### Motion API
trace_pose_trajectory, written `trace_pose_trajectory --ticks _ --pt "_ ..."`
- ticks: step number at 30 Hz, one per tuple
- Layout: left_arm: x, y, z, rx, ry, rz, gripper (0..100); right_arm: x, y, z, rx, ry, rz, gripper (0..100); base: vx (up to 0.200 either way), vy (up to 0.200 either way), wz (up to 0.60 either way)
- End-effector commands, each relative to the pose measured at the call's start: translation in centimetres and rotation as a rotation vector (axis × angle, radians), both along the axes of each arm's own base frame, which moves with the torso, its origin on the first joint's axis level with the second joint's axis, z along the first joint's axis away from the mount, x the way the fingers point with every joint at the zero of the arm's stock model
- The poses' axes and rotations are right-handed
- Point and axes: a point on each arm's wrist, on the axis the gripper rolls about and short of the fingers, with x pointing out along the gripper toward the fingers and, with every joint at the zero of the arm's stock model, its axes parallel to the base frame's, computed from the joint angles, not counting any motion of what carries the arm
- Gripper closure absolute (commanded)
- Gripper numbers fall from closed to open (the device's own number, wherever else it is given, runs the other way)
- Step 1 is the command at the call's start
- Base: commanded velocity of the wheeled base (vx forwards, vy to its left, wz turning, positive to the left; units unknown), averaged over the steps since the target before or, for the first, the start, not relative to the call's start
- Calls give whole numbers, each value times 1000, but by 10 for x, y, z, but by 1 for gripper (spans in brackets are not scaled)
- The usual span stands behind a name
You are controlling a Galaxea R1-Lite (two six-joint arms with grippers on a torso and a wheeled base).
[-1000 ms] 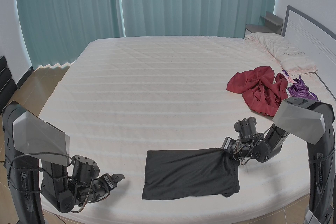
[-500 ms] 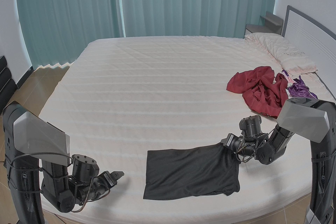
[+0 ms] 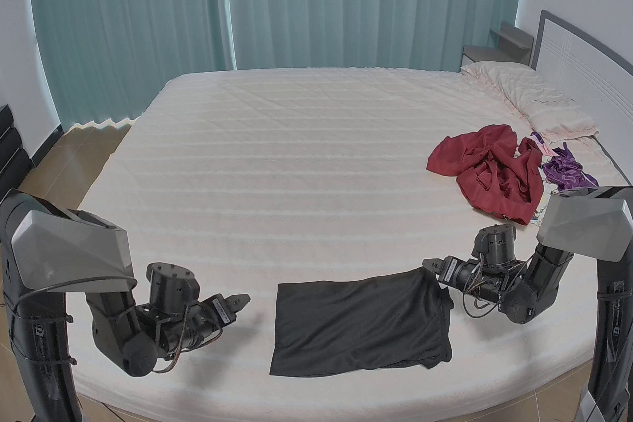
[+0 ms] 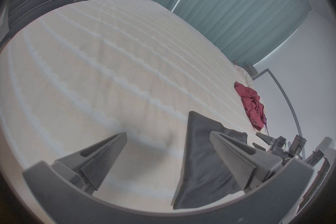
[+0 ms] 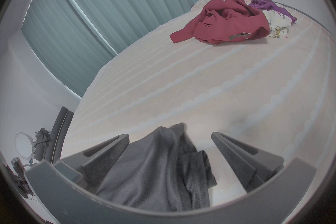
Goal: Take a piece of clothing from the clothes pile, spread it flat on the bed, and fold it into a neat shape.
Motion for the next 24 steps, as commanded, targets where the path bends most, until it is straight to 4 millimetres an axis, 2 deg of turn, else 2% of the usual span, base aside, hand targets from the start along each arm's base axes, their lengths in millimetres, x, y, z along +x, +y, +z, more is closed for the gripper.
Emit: trace_pose_trajectory --ticks 1,5,9,14,24 --pt "67 -32 22 24 26 -70 0 -15 -15 -3 30 48 -20 0 0 0 0" --pt "78 -46 27 -18 76 -165 0 -21 -14 -3 49 64 5 0 0 0 0" --pt "80 -61 7 3 88 -254 0 -24 -13 -2 51 49 14 0 0 0 0" --pt "82 -66 -18 74 97 -316 0 -27 -9 -4 49 51 27 0 0 0 0" --pt "78 -78 -28 118 91 -385 0 -29 -10 -7 41 63 30 0 0 0 0"
